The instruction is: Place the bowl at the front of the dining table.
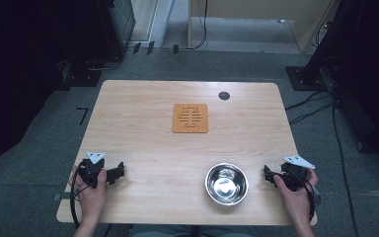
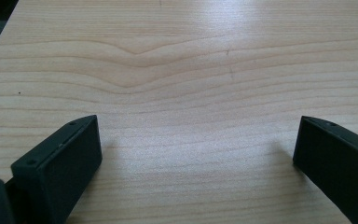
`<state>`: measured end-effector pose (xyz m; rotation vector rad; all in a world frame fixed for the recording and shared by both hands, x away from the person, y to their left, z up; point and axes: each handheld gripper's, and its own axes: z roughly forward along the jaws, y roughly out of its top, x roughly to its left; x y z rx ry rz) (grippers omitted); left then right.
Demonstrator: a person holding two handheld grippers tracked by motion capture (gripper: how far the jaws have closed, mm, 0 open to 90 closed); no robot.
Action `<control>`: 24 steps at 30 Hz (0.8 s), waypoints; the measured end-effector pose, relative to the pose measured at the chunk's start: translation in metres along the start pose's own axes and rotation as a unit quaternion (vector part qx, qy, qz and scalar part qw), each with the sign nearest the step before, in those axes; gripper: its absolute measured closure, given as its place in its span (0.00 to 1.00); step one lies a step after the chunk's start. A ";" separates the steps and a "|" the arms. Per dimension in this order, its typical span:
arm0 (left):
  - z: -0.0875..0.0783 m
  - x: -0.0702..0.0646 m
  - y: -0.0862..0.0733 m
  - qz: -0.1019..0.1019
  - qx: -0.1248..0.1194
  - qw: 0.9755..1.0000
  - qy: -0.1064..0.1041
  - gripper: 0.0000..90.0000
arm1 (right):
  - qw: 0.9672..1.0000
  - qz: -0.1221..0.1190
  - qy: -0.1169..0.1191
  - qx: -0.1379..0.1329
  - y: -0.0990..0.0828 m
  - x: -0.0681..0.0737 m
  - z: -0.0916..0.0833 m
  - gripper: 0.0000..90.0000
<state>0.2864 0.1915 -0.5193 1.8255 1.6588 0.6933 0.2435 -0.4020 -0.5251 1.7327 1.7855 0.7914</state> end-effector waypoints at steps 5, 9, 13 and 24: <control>0.000 0.000 0.000 0.000 0.000 1.000 0.000 0.01 | 1.000 0.001 -0.006 -0.002 -0.001 -0.001 -0.002 0.10; 0.000 0.000 0.000 0.000 0.000 1.000 0.000 0.01 | 0.999 0.032 -0.008 -0.023 0.002 -0.004 -0.009 0.16; 0.000 0.000 0.000 0.000 0.000 1.000 0.000 0.01 | 0.999 0.037 0.008 -0.030 0.006 0.000 -0.015 0.15; 0.001 0.000 0.001 -0.001 0.000 1.000 0.001 0.01 | 0.998 0.013 0.034 -0.047 0.016 0.022 -0.033 0.15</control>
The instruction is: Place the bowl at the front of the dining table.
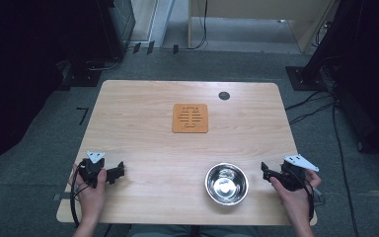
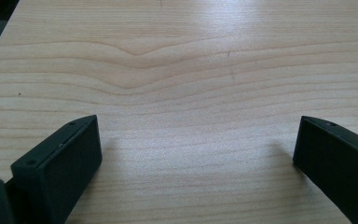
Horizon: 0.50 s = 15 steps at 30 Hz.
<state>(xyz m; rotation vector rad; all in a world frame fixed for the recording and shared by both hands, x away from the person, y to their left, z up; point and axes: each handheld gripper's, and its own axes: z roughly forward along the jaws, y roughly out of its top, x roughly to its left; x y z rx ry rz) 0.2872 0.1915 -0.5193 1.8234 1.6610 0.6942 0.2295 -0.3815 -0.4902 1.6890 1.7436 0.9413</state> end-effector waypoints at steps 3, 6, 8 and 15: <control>0.000 0.000 0.000 0.000 0.000 1.000 0.000 0.01 | 1.000 0.001 0.006 -0.001 0.001 0.003 -0.001 0.15; 0.000 0.000 0.000 0.000 0.000 1.000 0.000 0.01 | 1.000 0.001 0.012 -0.004 0.002 0.006 -0.003 0.15; 0.000 0.000 0.000 0.000 0.000 1.000 0.000 0.01 | 1.000 -0.001 0.016 -0.007 0.003 0.009 -0.004 0.16; 0.000 0.000 0.000 0.000 0.000 1.000 0.000 0.01 | 0.999 -0.009 0.030 -0.013 0.004 0.019 -0.009 0.16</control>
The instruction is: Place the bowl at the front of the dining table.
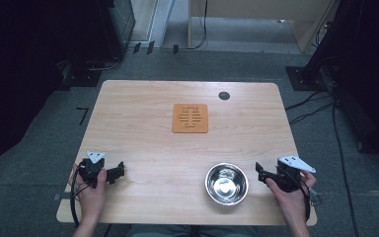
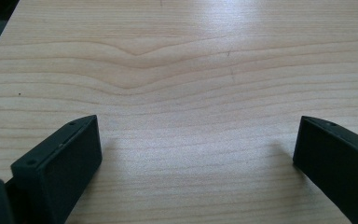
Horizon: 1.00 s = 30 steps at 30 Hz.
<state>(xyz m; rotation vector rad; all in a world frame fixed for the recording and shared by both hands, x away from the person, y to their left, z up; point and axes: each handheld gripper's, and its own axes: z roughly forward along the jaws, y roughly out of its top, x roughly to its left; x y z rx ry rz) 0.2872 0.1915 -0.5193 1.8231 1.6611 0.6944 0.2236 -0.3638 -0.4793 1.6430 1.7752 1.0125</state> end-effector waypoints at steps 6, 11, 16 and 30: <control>0.000 0.000 0.000 0.000 0.000 1.000 0.000 0.01 | 1.000 -0.004 0.012 -0.004 0.001 0.008 -0.003 0.17; 0.000 0.000 0.000 0.000 0.000 1.000 0.000 0.01 | 1.000 -0.008 0.022 -0.005 0.001 0.013 -0.003 0.17; 0.000 0.000 0.000 0.000 0.000 1.000 0.000 0.01 | 0.999 -0.016 0.033 -0.004 0.000 0.020 -0.003 0.17; 0.000 0.000 0.000 0.000 0.000 1.000 0.000 0.01 | 0.997 -0.034 0.062 0.010 -0.002 0.034 0.000 0.20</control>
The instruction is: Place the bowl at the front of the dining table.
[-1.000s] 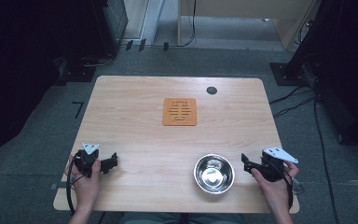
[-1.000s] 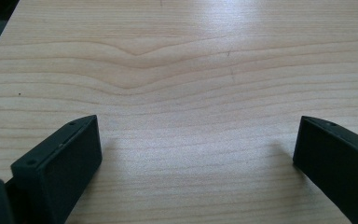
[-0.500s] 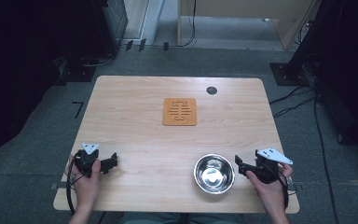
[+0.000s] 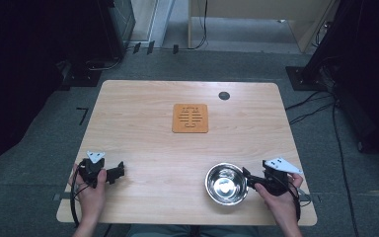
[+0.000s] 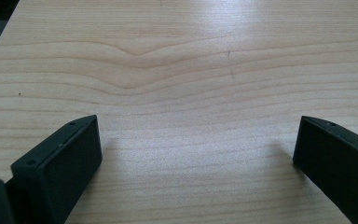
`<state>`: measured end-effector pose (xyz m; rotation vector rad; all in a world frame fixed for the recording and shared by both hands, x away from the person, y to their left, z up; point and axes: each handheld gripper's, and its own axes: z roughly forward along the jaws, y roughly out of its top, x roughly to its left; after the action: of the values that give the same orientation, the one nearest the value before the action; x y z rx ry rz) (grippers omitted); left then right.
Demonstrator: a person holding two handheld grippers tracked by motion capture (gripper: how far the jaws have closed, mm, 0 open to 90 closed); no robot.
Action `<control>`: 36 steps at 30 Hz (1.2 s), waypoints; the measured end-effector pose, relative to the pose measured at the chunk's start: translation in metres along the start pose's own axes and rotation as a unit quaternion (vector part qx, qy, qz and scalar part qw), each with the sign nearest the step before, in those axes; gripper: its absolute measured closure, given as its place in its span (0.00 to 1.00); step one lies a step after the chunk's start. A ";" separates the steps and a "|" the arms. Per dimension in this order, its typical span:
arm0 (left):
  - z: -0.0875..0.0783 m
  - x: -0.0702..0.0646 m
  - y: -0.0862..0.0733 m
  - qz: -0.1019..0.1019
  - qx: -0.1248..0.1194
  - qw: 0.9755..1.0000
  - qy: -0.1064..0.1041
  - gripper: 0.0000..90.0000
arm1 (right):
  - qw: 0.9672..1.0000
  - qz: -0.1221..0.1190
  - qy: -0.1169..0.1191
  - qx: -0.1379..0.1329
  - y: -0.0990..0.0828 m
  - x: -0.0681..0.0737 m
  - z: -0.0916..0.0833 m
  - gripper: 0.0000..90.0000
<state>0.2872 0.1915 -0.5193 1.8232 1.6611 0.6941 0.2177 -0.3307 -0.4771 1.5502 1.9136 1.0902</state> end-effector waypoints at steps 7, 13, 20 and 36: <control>0.000 0.000 0.000 0.000 0.000 1.000 0.000 0.01 | 1.000 -0.014 0.019 0.018 -0.002 0.008 0.004 0.23; 0.000 0.000 0.000 0.000 0.000 1.000 0.000 0.01 | 0.999 -0.018 0.026 0.035 -0.004 0.011 0.010 0.24; 0.000 0.000 0.000 0.000 0.000 1.000 0.000 0.01 | 0.997 -0.017 0.055 0.049 -0.006 0.010 0.013 0.39; 0.000 0.000 0.000 0.000 0.000 1.000 0.000 0.01 | 0.992 -0.002 0.084 0.099 -0.010 0.004 0.026 0.65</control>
<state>0.2872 0.1915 -0.5193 1.8231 1.6611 0.6942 0.2295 -0.3195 -0.4998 1.6011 2.1936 1.0879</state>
